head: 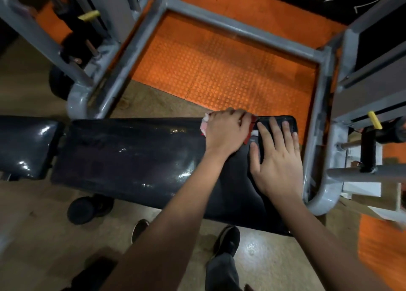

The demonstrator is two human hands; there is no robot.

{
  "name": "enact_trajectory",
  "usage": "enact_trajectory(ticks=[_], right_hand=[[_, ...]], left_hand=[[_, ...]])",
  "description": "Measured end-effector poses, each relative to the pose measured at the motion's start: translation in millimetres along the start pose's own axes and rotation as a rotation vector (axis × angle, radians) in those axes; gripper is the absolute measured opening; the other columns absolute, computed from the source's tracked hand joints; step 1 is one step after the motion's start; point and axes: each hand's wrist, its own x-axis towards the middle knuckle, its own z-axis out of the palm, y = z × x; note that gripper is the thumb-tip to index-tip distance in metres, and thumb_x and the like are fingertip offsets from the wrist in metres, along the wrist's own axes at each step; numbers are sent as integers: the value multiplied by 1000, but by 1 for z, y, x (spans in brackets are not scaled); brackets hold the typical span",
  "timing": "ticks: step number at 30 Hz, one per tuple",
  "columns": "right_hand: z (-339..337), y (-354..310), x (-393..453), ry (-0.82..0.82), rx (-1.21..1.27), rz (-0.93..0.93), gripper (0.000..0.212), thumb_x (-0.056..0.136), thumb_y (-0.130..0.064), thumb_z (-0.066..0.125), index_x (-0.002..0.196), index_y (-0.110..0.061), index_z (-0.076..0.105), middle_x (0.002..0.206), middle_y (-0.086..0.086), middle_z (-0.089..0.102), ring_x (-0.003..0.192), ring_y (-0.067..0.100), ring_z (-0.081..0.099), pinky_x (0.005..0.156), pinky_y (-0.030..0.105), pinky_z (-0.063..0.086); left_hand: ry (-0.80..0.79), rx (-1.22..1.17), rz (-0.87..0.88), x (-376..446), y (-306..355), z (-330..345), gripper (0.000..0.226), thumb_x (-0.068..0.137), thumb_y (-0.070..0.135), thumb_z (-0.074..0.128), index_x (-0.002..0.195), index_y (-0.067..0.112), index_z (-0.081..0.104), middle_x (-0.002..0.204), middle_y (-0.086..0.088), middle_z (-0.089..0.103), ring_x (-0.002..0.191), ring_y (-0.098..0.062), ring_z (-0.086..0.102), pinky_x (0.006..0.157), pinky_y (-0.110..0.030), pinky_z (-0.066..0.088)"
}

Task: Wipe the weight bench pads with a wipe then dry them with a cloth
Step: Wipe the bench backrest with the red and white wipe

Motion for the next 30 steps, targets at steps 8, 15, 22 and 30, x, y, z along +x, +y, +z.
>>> enact_trajectory(ticks=[8,15,22,30], right_hand=[[2,2,0,-23,-18,-6,53,106,-41,40,152,-18,48,164,10,37,156,31,23,129,48,13],[5,2,-1,20,-58,-33,51,106,-39,43,152,-18,48,162,11,39,155,32,26,129,47,14],[0,-2,1,25,-70,-43,51,106,-38,44,153,-20,48,162,13,38,154,35,27,128,50,16],[2,0,-1,58,-46,-102,48,105,-30,44,150,-16,52,160,14,43,152,34,33,126,52,21]], left_hand=[[-23,-188,28,-4,-61,2,44,101,53,32,115,33,69,108,4,72,104,-21,65,92,-38,48],[143,-94,-323,-59,-288,3,48,103,43,34,125,16,67,123,-16,63,115,-38,56,104,-43,39],[181,-93,-553,-50,-281,7,41,102,41,43,131,22,65,140,-3,57,131,-21,48,111,-26,23],[176,-179,-126,-34,-71,14,34,103,39,44,118,23,70,117,0,68,111,-21,58,103,-37,39]])
